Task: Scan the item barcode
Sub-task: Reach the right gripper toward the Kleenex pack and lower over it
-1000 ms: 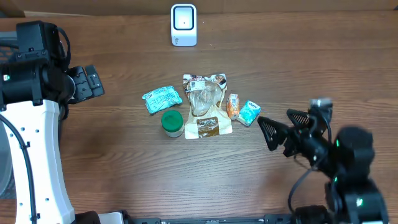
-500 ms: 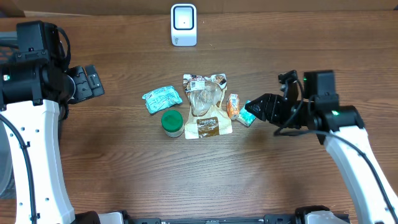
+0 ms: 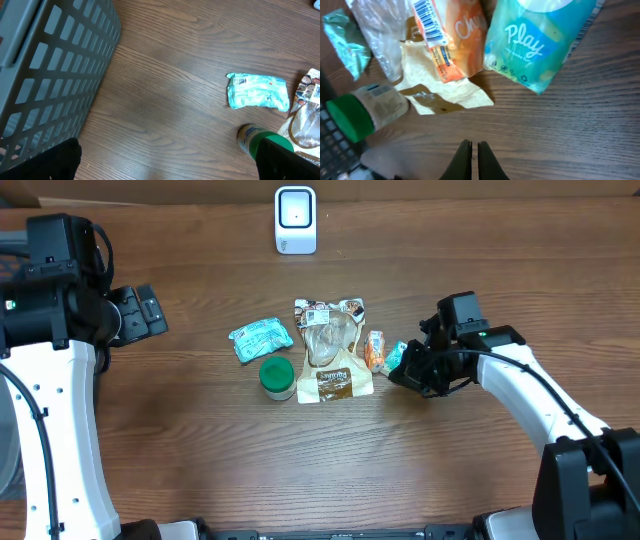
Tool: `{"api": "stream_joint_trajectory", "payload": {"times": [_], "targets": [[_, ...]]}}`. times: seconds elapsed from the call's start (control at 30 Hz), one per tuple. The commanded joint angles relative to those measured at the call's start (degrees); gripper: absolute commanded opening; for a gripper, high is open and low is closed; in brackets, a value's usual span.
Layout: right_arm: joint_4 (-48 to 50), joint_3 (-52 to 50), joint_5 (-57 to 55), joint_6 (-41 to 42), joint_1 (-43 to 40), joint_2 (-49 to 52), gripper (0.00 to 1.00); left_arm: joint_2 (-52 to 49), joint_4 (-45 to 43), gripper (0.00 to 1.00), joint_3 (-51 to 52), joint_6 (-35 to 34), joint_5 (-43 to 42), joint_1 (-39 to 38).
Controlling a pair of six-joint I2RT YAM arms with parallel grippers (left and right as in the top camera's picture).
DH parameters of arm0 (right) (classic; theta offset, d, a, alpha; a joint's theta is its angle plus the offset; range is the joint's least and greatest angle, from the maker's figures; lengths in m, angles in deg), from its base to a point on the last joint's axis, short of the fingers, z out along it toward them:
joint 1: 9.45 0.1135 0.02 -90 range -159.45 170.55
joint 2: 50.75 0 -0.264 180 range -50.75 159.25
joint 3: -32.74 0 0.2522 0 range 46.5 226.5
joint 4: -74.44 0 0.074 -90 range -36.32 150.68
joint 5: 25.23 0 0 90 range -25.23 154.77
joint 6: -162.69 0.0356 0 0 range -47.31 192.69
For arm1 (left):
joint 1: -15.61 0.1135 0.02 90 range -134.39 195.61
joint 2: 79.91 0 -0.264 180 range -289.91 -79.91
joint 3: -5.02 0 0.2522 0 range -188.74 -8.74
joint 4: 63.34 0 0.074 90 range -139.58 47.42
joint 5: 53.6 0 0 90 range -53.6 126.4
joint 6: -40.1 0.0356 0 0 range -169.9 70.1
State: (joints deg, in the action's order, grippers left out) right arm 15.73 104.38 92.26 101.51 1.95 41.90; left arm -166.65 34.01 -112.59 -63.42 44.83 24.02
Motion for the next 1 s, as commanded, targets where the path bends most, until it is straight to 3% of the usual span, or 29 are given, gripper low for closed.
{"api": "stream_joint_trajectory", "payload": {"times": [0.0,0.27,0.5,0.97], "targets": [[1.2,1.3,-4.6,1.9,1.9,0.9,0.04,-0.2,0.0,1.0,-0.1,-0.8,0.5,0.2],[6.8,-2.1,-13.8,7.5,6.6,2.0,0.04,-0.2,0.0,1.0,-0.2,-0.8,0.5,0.2],[9.4,-3.6,-19.4,7.4,6.5,2.6,0.05,-0.2,0.0,1.0,-0.2,-0.8,0.5,0.2],[10.7,-3.6,-19.7,7.0,6.5,5.9,0.05,-0.2,0.0,1.0,-0.1,-0.8,0.5,0.2]]}}
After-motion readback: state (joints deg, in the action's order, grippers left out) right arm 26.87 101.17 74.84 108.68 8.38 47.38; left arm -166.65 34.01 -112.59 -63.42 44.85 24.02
